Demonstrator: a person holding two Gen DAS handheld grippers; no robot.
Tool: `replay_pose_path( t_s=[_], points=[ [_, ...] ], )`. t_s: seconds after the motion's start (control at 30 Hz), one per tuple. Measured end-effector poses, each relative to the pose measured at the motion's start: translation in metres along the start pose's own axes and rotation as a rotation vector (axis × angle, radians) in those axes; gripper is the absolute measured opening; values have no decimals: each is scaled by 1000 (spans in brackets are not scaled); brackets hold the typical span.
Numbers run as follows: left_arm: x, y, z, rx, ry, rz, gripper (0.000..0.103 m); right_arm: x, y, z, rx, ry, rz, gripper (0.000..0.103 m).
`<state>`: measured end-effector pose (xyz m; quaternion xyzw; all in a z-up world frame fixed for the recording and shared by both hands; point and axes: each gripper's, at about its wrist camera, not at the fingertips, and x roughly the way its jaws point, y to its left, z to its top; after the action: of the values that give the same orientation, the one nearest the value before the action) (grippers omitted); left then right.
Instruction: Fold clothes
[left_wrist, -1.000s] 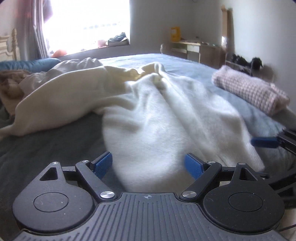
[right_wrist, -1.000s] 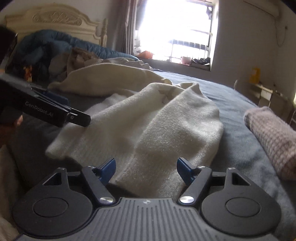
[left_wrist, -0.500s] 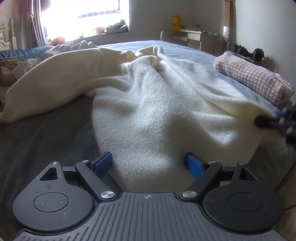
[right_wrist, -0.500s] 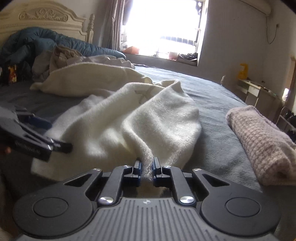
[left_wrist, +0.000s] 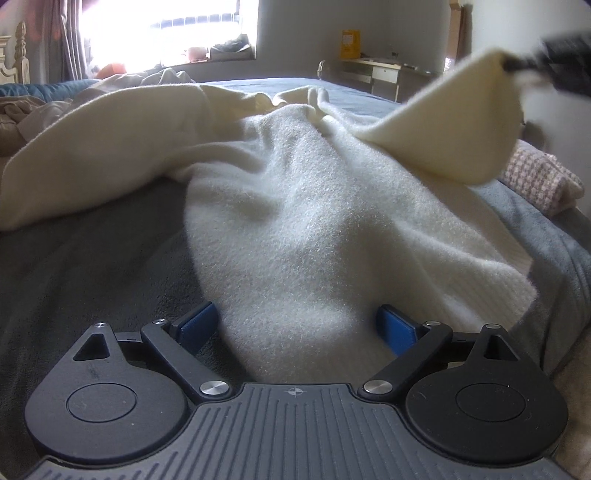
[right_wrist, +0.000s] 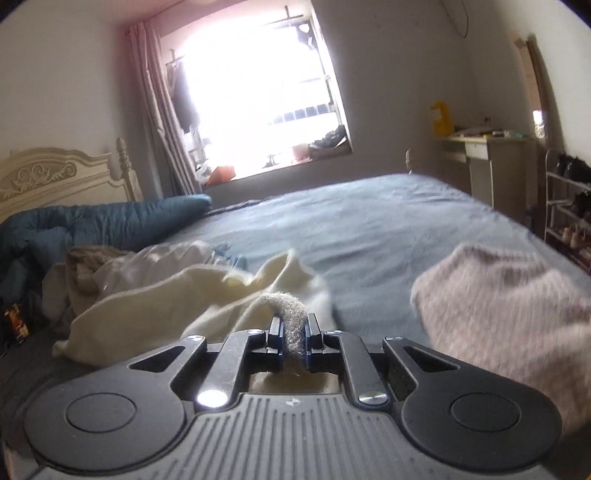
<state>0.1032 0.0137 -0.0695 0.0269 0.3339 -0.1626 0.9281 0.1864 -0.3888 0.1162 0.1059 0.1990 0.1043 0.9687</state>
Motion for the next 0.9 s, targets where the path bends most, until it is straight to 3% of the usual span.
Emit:
replay_pose_path(
  t_s=[0.13,0.2,0.27,0.33,0.4,0.63,0.9],
  points=[
    [-2,4,0,-22,10,-6,94,58,-23,108,11,-144,-141,11],
    [-3,6,0,-34,15,-11,94,82,-38,144,21,-215,-237,12],
    [-5,10,-1,-48,19,-18,94,101,-57,160,72,-192,-305,17],
    [-8,13,-3,-55,20,-27,94,109,-74,160,134,-134,-339,48],
    [-10,17,-4,-66,23,-41,94,79,-79,141,157,-126,-279,55],
    [-28,34,-11,-126,18,-85,93,-27,-90,73,217,-92,-66,55],
    [-55,65,-29,-254,-12,-51,91,-31,61,-78,-332,44,95,55]
  ],
)
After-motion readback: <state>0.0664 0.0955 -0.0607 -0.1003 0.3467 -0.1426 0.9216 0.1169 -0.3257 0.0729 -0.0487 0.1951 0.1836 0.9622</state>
